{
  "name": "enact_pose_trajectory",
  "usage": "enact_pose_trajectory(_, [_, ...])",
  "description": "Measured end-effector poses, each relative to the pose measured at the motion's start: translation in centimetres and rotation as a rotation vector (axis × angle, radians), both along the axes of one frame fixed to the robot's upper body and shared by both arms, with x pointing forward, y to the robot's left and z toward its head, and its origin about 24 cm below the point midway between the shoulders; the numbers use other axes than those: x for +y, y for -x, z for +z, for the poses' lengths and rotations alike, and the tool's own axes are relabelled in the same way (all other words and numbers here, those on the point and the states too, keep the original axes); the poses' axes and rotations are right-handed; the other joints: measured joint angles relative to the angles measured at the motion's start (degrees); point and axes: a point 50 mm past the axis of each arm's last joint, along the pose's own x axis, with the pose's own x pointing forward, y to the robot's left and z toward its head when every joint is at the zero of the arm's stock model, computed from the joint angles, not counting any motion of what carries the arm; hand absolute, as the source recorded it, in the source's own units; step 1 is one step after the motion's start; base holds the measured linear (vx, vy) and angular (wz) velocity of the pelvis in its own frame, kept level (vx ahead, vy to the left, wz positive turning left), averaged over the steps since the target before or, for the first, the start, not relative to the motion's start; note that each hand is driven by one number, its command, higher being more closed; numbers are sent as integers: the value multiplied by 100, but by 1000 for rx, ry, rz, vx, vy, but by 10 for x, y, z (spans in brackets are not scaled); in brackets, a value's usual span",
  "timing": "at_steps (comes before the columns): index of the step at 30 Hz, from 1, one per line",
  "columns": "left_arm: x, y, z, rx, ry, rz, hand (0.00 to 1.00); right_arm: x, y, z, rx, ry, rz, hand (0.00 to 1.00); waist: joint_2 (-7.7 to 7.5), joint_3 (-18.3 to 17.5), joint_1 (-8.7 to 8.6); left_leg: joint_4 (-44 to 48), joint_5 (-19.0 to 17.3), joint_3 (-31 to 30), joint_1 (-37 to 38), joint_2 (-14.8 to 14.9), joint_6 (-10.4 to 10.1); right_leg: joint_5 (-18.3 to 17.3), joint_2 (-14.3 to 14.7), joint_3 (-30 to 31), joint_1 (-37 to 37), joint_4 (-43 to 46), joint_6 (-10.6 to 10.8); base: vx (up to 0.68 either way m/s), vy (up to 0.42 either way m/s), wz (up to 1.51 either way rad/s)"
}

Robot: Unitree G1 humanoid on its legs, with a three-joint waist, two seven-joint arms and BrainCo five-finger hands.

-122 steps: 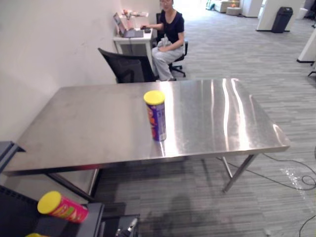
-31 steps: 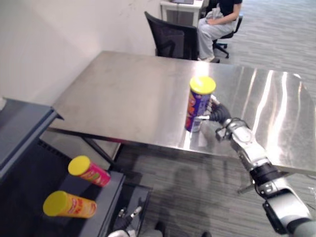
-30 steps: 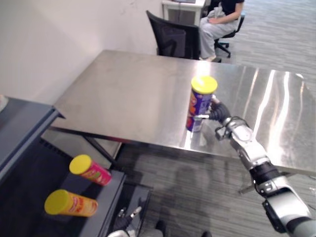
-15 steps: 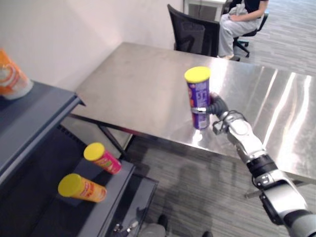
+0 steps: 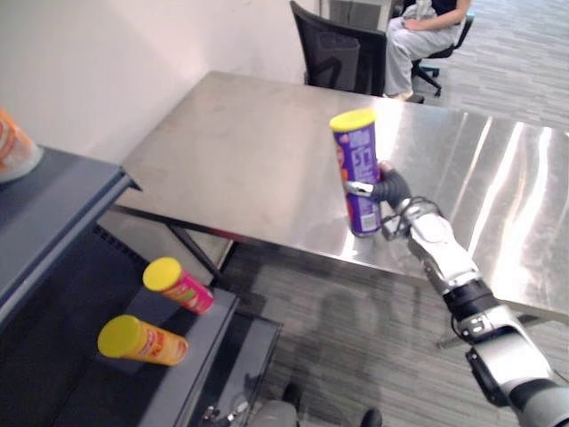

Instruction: Put the gum and the chips on the shelf.

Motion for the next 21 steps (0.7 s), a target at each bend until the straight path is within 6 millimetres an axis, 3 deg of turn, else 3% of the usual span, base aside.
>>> enact_pose_trajectory(8, [3,3,0,6,-12,19,0,-8,27,62,-293,-160,-25,100,-46,-33,-144,-10,-11,255,35,73,-10,1,10,287,-143,130,-1,-15,18,-16])
enact_pose_trajectory(10, [3,4,0,7,-15,23,0,-13,32,70,-330,-196,-41,100,-61,-54,-178,-18,-11,305,48,85,-10,1,15,350,-186,173,-1,-33,12,-20])
enact_pose_trajectory(12, [5,7,0,13,-23,33,0,-20,37,73,-353,-239,-81,100,-104,-120,-272,-49,-9,352,62,98,-10,1,23,409,-221,180,-1,-29,7,-14])
enact_pose_trajectory(21, [7,18,-2,43,-44,56,0,-40,51,69,-401,-340,-205,100,-152,-482,-379,-136,-9,545,115,159,-12,18,75,615,-294,175,-19,4,3,-11])
